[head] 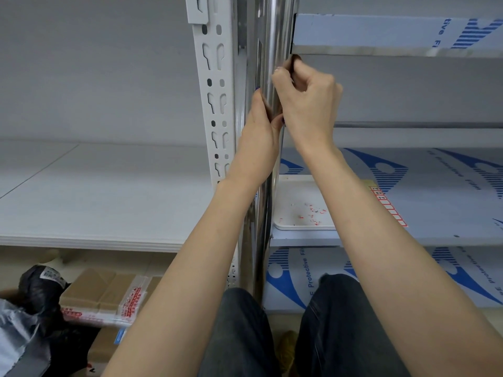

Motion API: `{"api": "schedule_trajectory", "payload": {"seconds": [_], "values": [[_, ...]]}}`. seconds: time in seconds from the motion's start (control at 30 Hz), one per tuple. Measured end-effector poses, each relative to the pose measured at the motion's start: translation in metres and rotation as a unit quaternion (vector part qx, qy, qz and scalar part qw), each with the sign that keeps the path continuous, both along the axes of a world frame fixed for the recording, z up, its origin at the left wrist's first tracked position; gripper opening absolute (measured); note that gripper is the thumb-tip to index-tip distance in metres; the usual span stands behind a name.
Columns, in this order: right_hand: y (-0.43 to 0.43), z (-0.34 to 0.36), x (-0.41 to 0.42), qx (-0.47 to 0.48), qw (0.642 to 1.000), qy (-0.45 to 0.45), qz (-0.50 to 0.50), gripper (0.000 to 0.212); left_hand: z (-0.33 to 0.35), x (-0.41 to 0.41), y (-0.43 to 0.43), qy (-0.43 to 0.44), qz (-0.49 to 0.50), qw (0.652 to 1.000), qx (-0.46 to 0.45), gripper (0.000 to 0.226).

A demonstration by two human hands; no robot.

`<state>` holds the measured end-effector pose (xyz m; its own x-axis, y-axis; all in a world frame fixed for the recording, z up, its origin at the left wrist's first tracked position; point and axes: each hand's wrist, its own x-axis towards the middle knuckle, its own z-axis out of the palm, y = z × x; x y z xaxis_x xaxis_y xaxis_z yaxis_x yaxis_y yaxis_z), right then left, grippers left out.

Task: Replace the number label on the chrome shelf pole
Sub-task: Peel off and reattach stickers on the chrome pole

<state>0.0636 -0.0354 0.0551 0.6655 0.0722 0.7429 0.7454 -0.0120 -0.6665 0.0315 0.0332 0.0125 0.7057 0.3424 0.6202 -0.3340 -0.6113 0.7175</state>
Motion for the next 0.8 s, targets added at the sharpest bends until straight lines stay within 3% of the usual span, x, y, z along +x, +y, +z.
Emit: {"api": "schedule_trajectory", "payload": {"seconds": [0.2, 0.47, 0.7, 0.8], "values": [[-0.006, -0.005, -0.003, 0.008, 0.998, 0.040, 0.047, 0.022, -0.001, 0.000, 0.001, 0.007, 0.001, 1.000, 0.006, 0.052], [0.000, -0.001, -0.005, 0.041, 0.997, 0.057, 0.026, 0.023, -0.001, -0.001, 0.000, 0.020, 0.001, 1.000, 0.010, 0.049], [0.001, -0.003, 0.006, 0.062, 0.996, 0.069, -0.014, 0.032, -0.002, 0.000, 0.000, 0.038, 0.005, 0.999, 0.006, 0.054], [-0.003, -0.002, 0.005, 0.057, 0.994, 0.092, 0.025, 0.034, -0.002, 0.000, 0.001, 0.037, 0.007, 0.999, 0.010, 0.051]]}}
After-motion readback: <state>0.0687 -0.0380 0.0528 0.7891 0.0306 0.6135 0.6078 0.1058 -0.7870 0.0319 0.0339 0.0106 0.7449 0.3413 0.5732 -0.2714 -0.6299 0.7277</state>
